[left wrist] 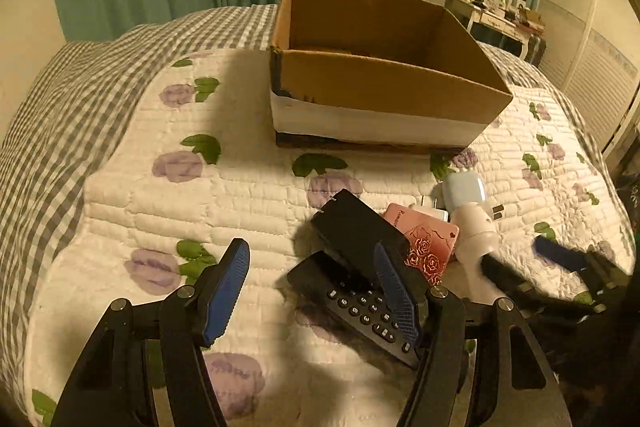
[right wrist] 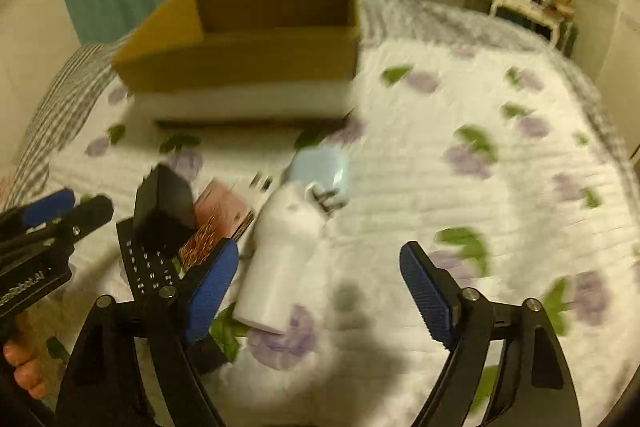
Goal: Organize rigid objects
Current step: 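Grasp the black square block with left tool while right tool grasps white plug-in device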
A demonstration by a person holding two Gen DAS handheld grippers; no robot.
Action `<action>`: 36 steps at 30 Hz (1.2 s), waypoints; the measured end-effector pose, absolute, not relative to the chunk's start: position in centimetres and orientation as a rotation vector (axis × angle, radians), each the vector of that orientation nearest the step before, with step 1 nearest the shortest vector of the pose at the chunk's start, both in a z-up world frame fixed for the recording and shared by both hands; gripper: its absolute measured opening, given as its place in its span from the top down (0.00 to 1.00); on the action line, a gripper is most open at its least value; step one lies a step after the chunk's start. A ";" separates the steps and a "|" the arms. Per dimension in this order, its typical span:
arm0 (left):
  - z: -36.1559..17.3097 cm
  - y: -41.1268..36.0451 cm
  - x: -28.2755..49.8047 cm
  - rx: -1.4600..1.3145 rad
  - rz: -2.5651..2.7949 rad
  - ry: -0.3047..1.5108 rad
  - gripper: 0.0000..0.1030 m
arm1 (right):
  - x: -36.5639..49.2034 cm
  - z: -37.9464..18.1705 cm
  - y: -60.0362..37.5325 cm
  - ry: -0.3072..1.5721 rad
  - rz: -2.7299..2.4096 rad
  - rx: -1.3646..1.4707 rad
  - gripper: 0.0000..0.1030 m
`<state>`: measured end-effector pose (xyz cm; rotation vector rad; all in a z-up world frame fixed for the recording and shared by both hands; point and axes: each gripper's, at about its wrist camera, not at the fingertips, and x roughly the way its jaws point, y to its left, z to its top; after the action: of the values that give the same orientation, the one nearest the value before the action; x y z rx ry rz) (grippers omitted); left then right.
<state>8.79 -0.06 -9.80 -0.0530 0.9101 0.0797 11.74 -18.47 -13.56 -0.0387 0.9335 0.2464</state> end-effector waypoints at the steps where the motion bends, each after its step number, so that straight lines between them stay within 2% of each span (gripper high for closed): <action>1: -9.9 -0.1 9.0 -0.056 0.077 0.912 0.34 | 11.9 -14.2 -18.2 0.947 0.254 -0.042 0.24; 6: -10.3 -0.9 10.6 -0.070 0.039 0.934 0.34 | 13.1 -16.9 -17.4 0.996 0.277 -0.030 0.45; 7: -10.4 -1.2 10.8 -0.066 0.032 0.940 0.34 | 13.1 -17.0 -17.3 0.992 0.282 -0.031 0.59; 13: -11.3 -1.5 12.3 -0.111 0.034 0.957 0.34 | 12.5 -15.1 -18.4 0.900 0.235 -0.036 0.59; 17: -13.1 -1.6 13.4 -0.199 0.062 1.032 0.34 | 12.5 -14.2 -19.1 0.879 0.234 -0.003 0.59; 21: -14.3 -2.4 14.1 -0.156 0.089 1.047 0.34 | 12.4 -14.4 -18.8 0.887 0.244 -0.019 0.59; 25: -14.3 -2.3 13.5 -0.155 0.063 1.024 0.38 | 12.4 -14.4 -18.5 0.887 0.246 -0.023 0.59; 30: -13.3 -2.3 11.5 -0.109 0.010 0.981 0.54 | 12.3 -14.1 -18.6 0.879 0.243 -0.025 0.59; 36: -11.6 -1.0 9.3 -0.090 0.006 0.943 0.61 | 11.8 -12.0 -17.9 0.845 0.252 -0.029 0.59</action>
<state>9.34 -0.99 -11.59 -0.0901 0.9433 0.0060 11.79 -17.86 -12.03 -0.0291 0.8447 0.2519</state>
